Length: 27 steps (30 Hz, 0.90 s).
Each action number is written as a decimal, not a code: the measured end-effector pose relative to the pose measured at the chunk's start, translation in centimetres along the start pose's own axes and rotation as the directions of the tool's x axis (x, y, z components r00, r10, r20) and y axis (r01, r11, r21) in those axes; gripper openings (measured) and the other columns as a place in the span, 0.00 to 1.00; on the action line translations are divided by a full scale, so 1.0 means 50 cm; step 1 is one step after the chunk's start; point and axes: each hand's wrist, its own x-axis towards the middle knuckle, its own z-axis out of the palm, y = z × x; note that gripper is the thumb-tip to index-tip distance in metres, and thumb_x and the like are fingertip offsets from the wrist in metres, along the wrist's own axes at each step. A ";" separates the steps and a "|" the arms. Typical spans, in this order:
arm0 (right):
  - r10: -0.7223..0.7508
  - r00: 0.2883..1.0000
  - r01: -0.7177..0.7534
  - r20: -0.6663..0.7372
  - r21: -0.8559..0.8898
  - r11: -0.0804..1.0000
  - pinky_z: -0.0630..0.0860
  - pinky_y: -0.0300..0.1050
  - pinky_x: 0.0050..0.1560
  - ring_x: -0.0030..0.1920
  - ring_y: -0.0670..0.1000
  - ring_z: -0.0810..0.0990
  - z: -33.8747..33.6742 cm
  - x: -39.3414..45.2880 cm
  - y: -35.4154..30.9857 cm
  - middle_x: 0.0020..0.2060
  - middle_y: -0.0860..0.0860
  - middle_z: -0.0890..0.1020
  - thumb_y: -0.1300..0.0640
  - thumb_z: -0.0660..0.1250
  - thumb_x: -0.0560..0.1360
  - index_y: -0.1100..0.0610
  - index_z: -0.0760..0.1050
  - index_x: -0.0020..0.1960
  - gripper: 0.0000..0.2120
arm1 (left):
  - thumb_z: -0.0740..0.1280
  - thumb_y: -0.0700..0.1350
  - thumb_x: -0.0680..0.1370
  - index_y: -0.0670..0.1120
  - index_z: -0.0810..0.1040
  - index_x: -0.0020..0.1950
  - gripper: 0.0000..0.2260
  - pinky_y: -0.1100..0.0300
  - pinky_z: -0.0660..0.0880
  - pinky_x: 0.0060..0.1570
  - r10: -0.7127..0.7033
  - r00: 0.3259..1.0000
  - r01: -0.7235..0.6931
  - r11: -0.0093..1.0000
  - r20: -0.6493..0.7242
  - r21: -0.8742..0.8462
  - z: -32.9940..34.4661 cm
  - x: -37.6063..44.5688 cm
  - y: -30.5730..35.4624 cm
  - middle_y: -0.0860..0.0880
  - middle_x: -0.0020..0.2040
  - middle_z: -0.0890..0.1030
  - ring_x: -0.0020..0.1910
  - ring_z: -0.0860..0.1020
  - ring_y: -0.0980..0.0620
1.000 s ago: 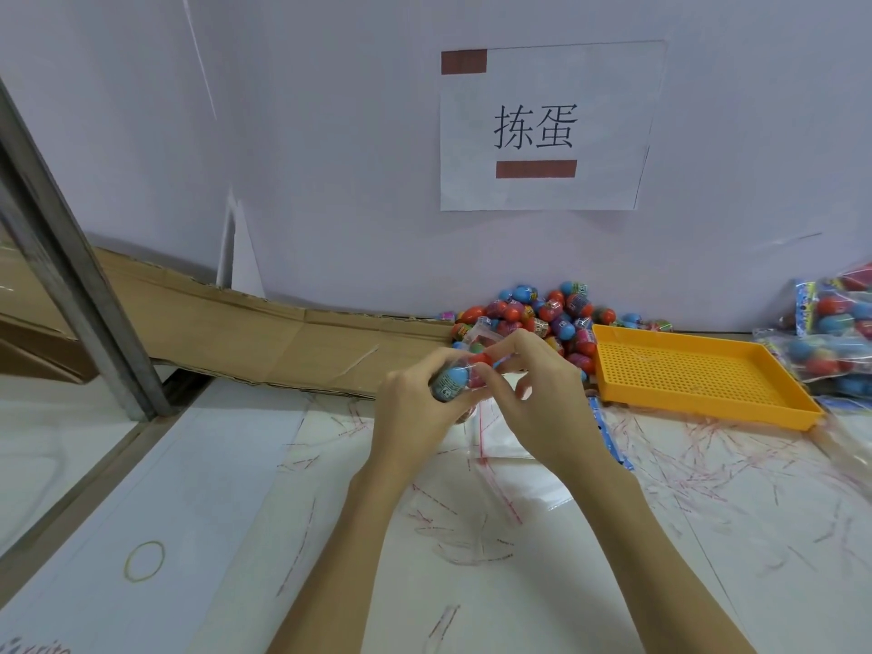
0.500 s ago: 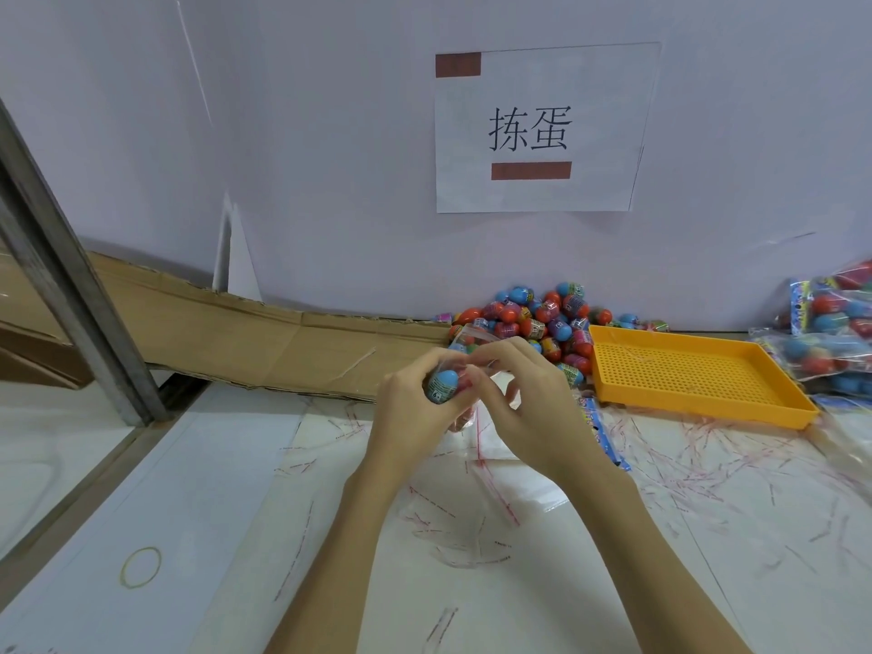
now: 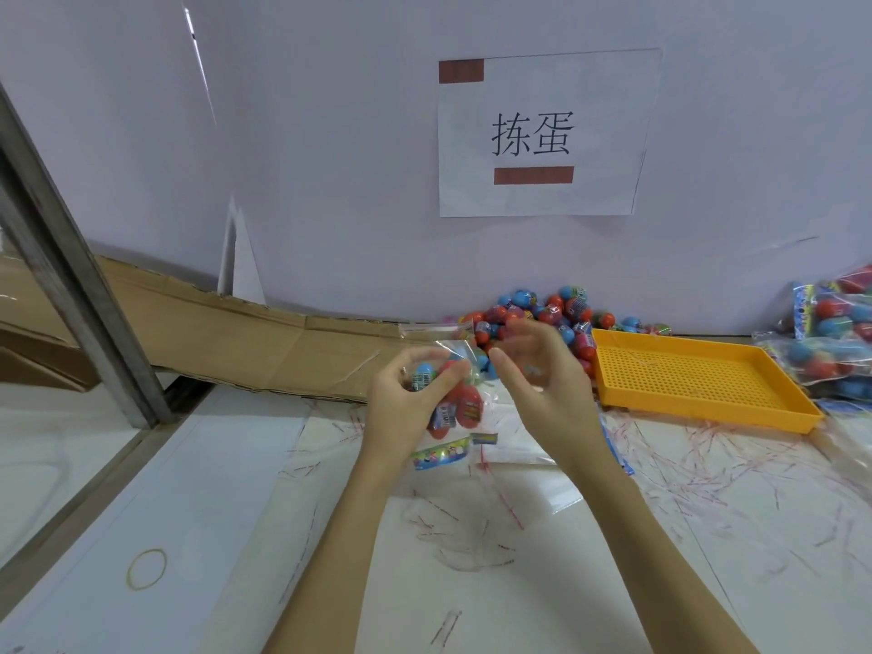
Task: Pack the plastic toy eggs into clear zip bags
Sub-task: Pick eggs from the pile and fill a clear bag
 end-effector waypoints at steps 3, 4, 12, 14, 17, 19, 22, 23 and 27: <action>0.200 0.956 -0.225 0.213 0.102 0.969 0.83 0.40 0.48 0.50 0.44 0.84 -0.003 -0.008 0.012 0.47 0.43 0.86 0.40 0.71 0.74 0.50 0.83 0.57 0.17 | 0.78 0.60 0.70 0.58 0.85 0.52 0.13 0.56 0.85 0.42 -0.037 0.999 0.037 0.997 0.008 -0.067 0.007 -0.002 -0.002 0.53 0.48 0.87 0.46 0.87 0.51; 0.217 0.944 -0.250 0.247 0.111 0.962 0.83 0.41 0.47 0.49 0.45 0.85 -0.003 -0.009 0.017 0.46 0.44 0.86 0.41 0.71 0.75 0.49 0.84 0.55 0.15 | 0.78 0.61 0.70 0.58 0.85 0.52 0.14 0.55 0.85 0.42 -0.069 0.998 0.069 0.992 0.009 -0.109 0.010 -0.003 -0.002 0.52 0.48 0.88 0.47 0.87 0.49; 0.295 0.831 -0.358 0.471 0.049 0.932 0.82 0.38 0.44 0.47 0.46 0.85 0.010 -0.018 0.031 0.47 0.44 0.87 0.47 0.70 0.79 0.45 0.81 0.55 0.06 | 0.79 0.52 0.71 0.46 0.84 0.54 0.16 0.50 0.84 0.43 -0.343 0.939 0.318 0.887 -0.017 -0.333 -0.008 0.006 0.001 0.44 0.49 0.88 0.46 0.88 0.46; 0.324 0.814 -0.374 0.482 0.009 0.927 0.81 0.37 0.41 0.44 0.45 0.85 0.013 -0.019 0.031 0.45 0.44 0.87 0.47 0.70 0.79 0.46 0.81 0.55 0.06 | 0.80 0.50 0.69 0.47 0.84 0.54 0.17 0.49 0.84 0.44 -0.394 0.919 0.364 0.847 0.001 -0.389 -0.011 0.008 0.000 0.44 0.49 0.88 0.48 0.88 0.45; 0.371 0.779 -0.435 0.506 0.009 0.900 0.77 0.38 0.35 0.33 0.45 0.80 0.014 -0.018 0.032 0.42 0.49 0.87 0.48 0.71 0.78 0.45 0.80 0.56 0.07 | 0.80 0.48 0.69 0.47 0.85 0.58 0.19 0.44 0.84 0.49 -0.473 0.881 0.429 0.768 0.031 -0.476 -0.014 0.010 -0.003 0.44 0.51 0.88 0.50 0.87 0.44; 0.387 0.768 -0.440 0.510 -0.018 0.898 0.76 0.38 0.35 0.29 0.43 0.77 0.013 -0.019 0.036 0.40 0.52 0.86 0.49 0.72 0.78 0.42 0.78 0.55 0.07 | 0.80 0.47 0.72 0.46 0.84 0.58 0.16 0.46 0.85 0.45 -0.512 0.858 0.456 0.732 0.033 -0.507 -0.016 0.013 -0.005 0.43 0.51 0.88 0.49 0.88 0.44; 0.365 0.772 -0.412 0.520 -0.027 0.911 0.77 0.36 0.36 0.31 0.45 0.81 0.011 -0.016 0.038 0.39 0.48 0.86 0.49 0.72 0.78 0.40 0.77 0.53 0.06 | 0.80 0.47 0.73 0.44 0.84 0.57 0.16 0.55 0.82 0.33 -0.533 0.846 0.463 0.719 0.016 -0.519 -0.012 0.015 -0.009 0.43 0.48 0.88 0.41 0.88 0.49; 0.357 0.771 -0.406 0.527 -0.024 0.913 0.76 0.34 0.36 0.32 0.46 0.82 0.006 -0.014 0.037 0.39 0.48 0.86 0.48 0.72 0.78 0.39 0.78 0.53 0.06 | 0.80 0.47 0.72 0.44 0.84 0.58 0.16 0.55 0.82 0.33 -0.533 0.846 0.462 0.722 0.011 -0.516 -0.010 0.014 -0.010 0.43 0.48 0.88 0.41 0.88 0.49; 0.357 0.746 -0.379 0.562 -0.083 0.922 0.77 0.32 0.35 0.41 0.46 0.87 -0.015 -0.009 0.037 0.43 0.43 0.88 0.46 0.69 0.80 0.41 0.80 0.55 0.05 | 0.80 0.48 0.71 0.46 0.84 0.55 0.16 0.56 0.82 0.33 -0.491 0.871 0.438 0.784 -0.009 -0.441 -0.011 0.013 -0.010 0.46 0.44 0.88 0.40 0.88 0.51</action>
